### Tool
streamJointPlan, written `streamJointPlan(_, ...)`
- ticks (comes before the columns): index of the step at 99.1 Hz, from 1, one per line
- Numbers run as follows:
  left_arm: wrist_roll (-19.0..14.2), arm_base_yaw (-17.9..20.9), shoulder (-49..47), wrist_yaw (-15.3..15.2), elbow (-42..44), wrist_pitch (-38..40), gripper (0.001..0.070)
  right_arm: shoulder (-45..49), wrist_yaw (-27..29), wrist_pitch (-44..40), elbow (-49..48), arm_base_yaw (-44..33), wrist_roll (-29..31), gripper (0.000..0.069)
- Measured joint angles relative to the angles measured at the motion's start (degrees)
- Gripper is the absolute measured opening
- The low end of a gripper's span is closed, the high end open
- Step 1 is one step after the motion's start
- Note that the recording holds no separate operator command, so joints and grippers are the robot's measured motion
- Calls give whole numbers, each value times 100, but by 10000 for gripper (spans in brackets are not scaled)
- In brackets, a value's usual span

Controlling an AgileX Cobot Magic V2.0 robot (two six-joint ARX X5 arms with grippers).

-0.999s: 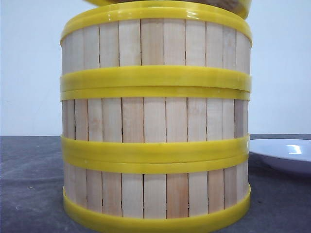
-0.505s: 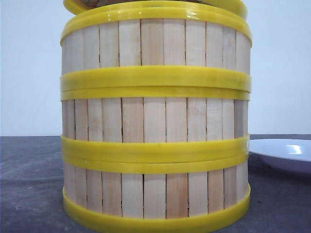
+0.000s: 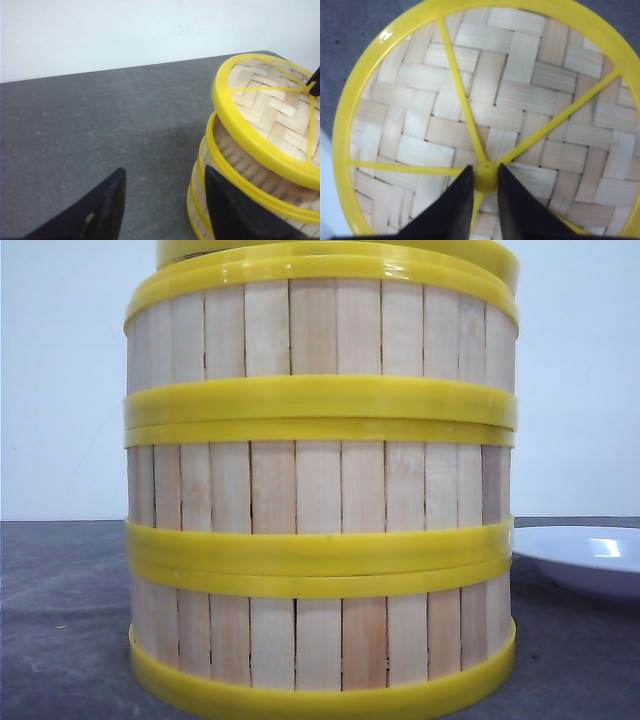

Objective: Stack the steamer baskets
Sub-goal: 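Lower the lid onto the top basket with the right gripper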

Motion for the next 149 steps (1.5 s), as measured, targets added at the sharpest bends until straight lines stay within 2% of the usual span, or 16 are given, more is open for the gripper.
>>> streamJointPlan(15,0,0,0,0,0,0,296,-321,-33,0,0,13,2,54)
streamJointPlan(37,0,0,0,0,0,-2,296,-466,-527,0,15,212,2,54)
streamJointPlan(49,0,0,0,0,0,-13,296,-431,-494,0,15,385,2,54)
streamJointPlan(64,0,0,0,0,0,-52,296,-503,-105,-2,15,555,2,54)
streamJointPlan(113,-2,0,0,0,0,-155,296,-1735,-52,-2,13,638,166,54)
streamJointPlan(129,-2,0,0,0,0,-155,296,-2050,509,-4,13,667,179,53)
streamJointPlan(149,-2,0,0,0,0,-153,296,-2588,1832,-2,13,680,203,53)
